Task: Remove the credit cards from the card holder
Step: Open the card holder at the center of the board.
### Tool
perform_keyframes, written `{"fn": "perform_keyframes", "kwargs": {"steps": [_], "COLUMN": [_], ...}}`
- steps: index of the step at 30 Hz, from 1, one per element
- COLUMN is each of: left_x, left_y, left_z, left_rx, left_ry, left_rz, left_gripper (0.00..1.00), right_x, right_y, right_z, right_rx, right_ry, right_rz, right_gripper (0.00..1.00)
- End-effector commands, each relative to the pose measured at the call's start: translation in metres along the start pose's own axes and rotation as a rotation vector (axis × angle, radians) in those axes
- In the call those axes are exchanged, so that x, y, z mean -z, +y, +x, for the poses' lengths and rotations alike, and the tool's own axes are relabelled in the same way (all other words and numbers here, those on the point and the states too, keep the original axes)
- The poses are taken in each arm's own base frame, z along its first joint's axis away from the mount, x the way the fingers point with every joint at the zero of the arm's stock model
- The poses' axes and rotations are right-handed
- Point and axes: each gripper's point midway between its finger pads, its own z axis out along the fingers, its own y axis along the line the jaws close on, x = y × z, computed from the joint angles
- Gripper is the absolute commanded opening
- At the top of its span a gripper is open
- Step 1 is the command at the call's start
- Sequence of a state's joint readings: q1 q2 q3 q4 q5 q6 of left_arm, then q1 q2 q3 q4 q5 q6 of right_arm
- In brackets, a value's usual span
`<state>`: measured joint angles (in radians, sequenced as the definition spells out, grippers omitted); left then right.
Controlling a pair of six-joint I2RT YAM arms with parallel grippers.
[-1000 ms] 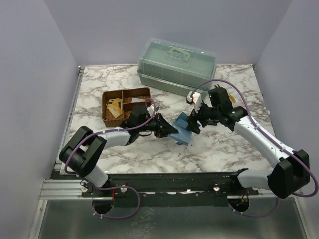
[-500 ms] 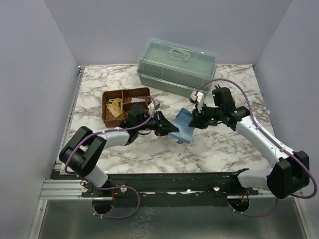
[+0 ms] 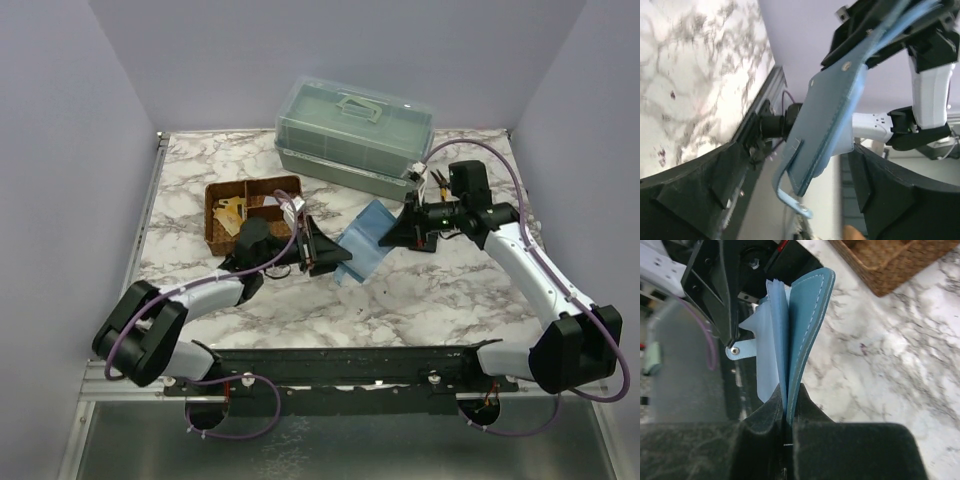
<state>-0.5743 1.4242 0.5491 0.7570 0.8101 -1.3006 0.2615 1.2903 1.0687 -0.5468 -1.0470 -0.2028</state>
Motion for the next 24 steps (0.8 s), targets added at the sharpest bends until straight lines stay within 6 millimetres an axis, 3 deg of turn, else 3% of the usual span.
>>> {"fn": "perform_keyframes", "kwargs": {"steps": [1, 5, 7, 11, 16, 18, 24], "left_x": [0.027, 0.074, 0.095, 0.108, 0.104, 0.095, 0.058], "left_y": [-0.041, -0.067, -0.069, -0.087, -0.108, -0.108, -0.099], "left_z": [-0.030, -0.051, -0.055, -0.043, -0.036, -0.036, -0.031], "left_rx": [-0.291, -0.416, -0.408, -0.438, -0.347, -0.300, -0.246], "left_ry": [-0.239, -0.530, -0.647, -0.640, -0.577, -0.537, -0.480], "left_rz": [0.113, 0.130, 0.100, 0.090, 0.142, 0.141, 0.101], "left_gripper": [0.99, 0.99, 0.99, 0.94, 0.90, 0.99, 0.98], "right_x": [0.007, 0.015, 0.018, 0.018, 0.016, 0.015, 0.013], "right_y": [0.035, 0.026, 0.019, -0.006, -0.027, -0.030, -0.042], "right_z": [-0.029, -0.030, -0.029, -0.027, -0.021, -0.021, -0.016], "right_rx": [-0.111, -0.255, -0.294, -0.303, -0.355, -0.372, -0.408], "right_ry": [-0.066, -0.100, -0.118, -0.124, -0.129, -0.137, -0.148], "right_rz": [-0.168, -0.143, -0.115, 0.036, 0.139, 0.155, 0.195], "right_gripper": [0.00, 0.00, 0.00, 0.00, 0.00, 0.00, 0.00]}}
